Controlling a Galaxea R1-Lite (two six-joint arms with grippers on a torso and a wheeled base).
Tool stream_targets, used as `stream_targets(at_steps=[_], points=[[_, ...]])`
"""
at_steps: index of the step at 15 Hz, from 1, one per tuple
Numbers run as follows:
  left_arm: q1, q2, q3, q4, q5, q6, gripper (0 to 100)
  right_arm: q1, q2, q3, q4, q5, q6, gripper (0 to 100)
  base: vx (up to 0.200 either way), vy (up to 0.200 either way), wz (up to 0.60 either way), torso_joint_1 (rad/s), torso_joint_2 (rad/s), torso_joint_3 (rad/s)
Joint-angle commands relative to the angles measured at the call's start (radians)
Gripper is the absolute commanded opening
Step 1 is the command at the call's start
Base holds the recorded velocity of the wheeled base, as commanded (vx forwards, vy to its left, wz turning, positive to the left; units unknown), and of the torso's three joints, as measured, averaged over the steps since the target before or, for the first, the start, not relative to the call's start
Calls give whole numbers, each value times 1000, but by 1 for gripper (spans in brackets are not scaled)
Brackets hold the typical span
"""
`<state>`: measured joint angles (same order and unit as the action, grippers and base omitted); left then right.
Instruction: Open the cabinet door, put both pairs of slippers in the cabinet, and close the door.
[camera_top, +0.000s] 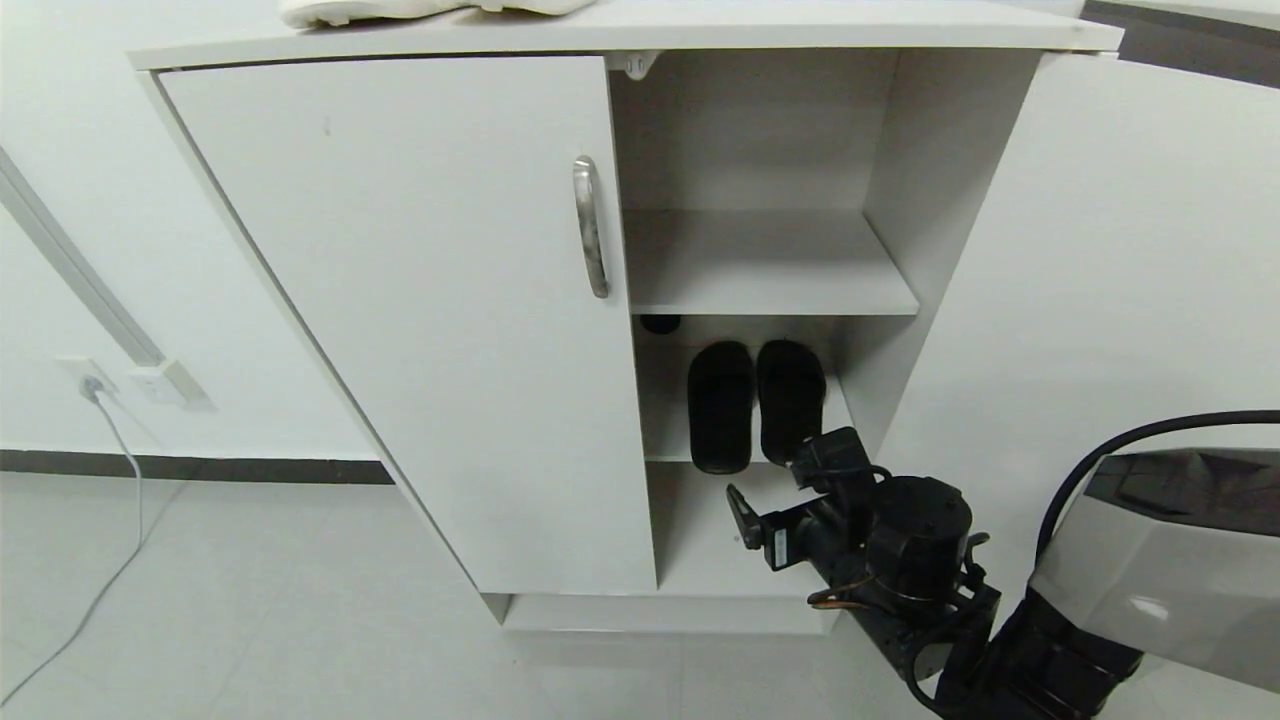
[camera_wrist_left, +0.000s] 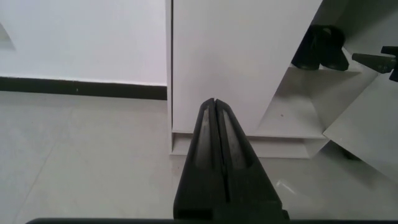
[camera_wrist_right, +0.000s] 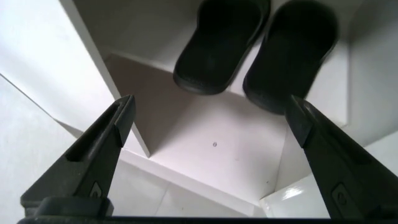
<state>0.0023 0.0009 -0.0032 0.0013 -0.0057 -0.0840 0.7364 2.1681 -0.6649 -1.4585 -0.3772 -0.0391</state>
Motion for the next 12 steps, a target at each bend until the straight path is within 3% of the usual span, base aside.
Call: stream_targets(at_steps=[1, 7, 12], points=[[1, 1, 0, 0, 0, 0, 0, 0, 6, 1, -2, 0, -1, 100, 0, 0, 0, -7, 2, 203], [1, 2, 0, -1, 3, -6, 0, 0, 6, 13, -11, 0, -1, 100, 0, 0, 0, 2, 2, 196], [1, 1, 0, -1, 9, -5, 0, 0, 6, 18, -11, 0, 1, 100, 0, 0, 0, 0, 0, 19]])
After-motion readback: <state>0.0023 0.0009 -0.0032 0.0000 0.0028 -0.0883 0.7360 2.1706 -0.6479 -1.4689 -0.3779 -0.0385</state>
